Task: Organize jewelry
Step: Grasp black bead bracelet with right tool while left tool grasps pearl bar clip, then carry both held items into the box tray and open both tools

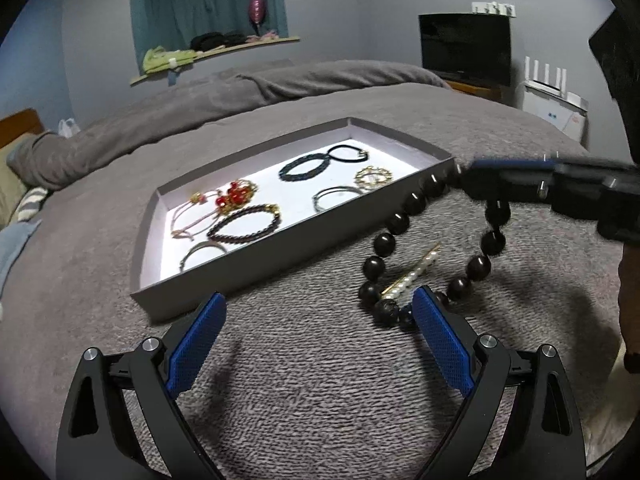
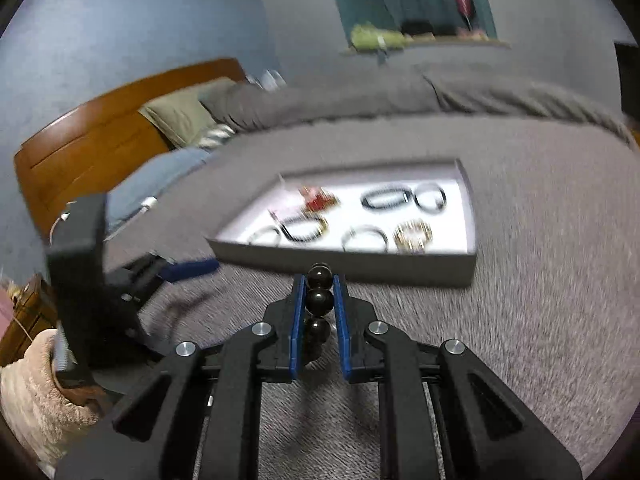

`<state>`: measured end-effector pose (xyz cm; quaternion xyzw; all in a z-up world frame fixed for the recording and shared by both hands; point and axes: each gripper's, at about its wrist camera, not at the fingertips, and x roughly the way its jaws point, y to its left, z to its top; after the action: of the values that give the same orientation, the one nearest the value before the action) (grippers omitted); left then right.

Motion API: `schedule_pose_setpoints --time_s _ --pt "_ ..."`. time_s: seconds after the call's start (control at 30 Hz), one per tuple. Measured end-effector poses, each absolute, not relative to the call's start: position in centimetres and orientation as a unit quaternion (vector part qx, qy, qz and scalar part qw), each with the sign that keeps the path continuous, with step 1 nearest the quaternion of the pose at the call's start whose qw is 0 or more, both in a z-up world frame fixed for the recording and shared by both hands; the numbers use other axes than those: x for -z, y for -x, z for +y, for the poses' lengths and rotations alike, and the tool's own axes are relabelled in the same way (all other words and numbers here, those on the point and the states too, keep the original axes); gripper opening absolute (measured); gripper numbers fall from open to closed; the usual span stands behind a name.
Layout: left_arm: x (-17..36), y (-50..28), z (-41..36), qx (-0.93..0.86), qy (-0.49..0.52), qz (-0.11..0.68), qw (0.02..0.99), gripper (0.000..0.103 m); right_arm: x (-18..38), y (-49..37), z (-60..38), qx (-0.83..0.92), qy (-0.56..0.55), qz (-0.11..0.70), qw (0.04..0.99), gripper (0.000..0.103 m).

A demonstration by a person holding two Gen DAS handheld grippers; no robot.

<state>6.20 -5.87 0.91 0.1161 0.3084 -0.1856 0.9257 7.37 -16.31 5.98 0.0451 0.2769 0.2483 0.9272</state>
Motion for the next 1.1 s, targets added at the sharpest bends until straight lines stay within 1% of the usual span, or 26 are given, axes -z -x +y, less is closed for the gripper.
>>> schedule_pose_setpoints --time_s 0.1,0.17,0.3,0.33,0.37,0.4,0.43,0.47,0.53,0.57,0.6,0.67,0.7,0.77,0.8,1.1 --pt "-1.0 -6.2 -6.2 0.202 -0.111 0.309 0.923 0.094 -7.6 -6.7 -17.3 -0.238 -0.045 0.245 0.939 0.014" --pt "-1.0 -6.3 -6.6 0.209 -0.111 0.308 0.922 0.094 -8.3 -6.7 -18.1 -0.225 -0.044 0.238 0.944 0.014" --pt "-0.9 -7.1 -8.3 0.231 -0.117 0.311 0.914 0.091 -7.6 -8.1 -20.1 -0.174 -0.052 0.266 0.947 0.014" --pt "-0.8 -7.3 -8.7 0.237 -0.119 0.315 0.911 0.089 -7.2 -8.6 -20.4 -0.167 -0.059 0.277 0.944 0.014" --pt "-0.6 -7.6 -9.4 0.246 -0.123 0.321 0.906 0.081 -6.8 -9.1 -21.0 -0.163 -0.07 0.289 0.941 0.014" --pt "-0.3 -7.9 -10.0 0.253 -0.13 0.33 0.9 0.077 -6.3 -9.6 -21.5 -0.16 -0.079 0.298 0.938 0.014" --pt "0.0 -8.1 -10.4 0.256 -0.137 0.337 0.895 0.066 -6.0 -9.9 -21.7 -0.157 -0.082 0.304 0.936 0.014" --pt "0.5 -8.3 -11.0 0.26 -0.147 0.349 0.888 0.06 -5.7 -10.2 -22.0 -0.152 -0.085 0.308 0.935 0.014" --pt "0.9 -8.4 -11.5 0.263 -0.157 0.356 0.883 0.053 -5.4 -10.4 -22.5 -0.149 -0.091 0.313 0.933 0.014" --pt "0.9 -8.3 -11.4 0.266 -0.156 0.354 0.883 0.044 -5.3 -10.4 -22.6 -0.149 -0.093 0.314 0.933 0.014" --pt "0.8 -8.2 -11.4 0.271 -0.154 0.354 0.882 0.04 -5.2 -10.5 -22.6 -0.149 -0.092 0.314 0.933 0.014" --pt "0.8 -8.0 -11.3 0.276 -0.154 0.354 0.88 0.027 -5.1 -10.5 -22.5 -0.148 -0.091 0.315 0.933 0.014" --pt "0.8 -7.8 -11.4 0.279 -0.157 0.354 0.879 0.023 -5.1 -10.5 -22.4 -0.149 -0.091 0.315 0.933 0.014" --pt "0.7 -7.4 -11.5 0.273 -0.166 0.349 0.881 0.008 -5.2 -10.4 -22.3 -0.148 -0.09 0.312 0.934 0.014" --pt "0.5 -7.2 -11.4 0.273 -0.165 0.347 0.882 0.006 -5.3 -10.3 -22.3 -0.147 -0.089 0.31 0.935 0.014" --pt "-3.1 -6.9 -9.2 0.259 -0.123 0.314 0.905 0.006 -6.9 -9.5 -21.3 -0.151 -0.08 0.29 0.942 0.014"
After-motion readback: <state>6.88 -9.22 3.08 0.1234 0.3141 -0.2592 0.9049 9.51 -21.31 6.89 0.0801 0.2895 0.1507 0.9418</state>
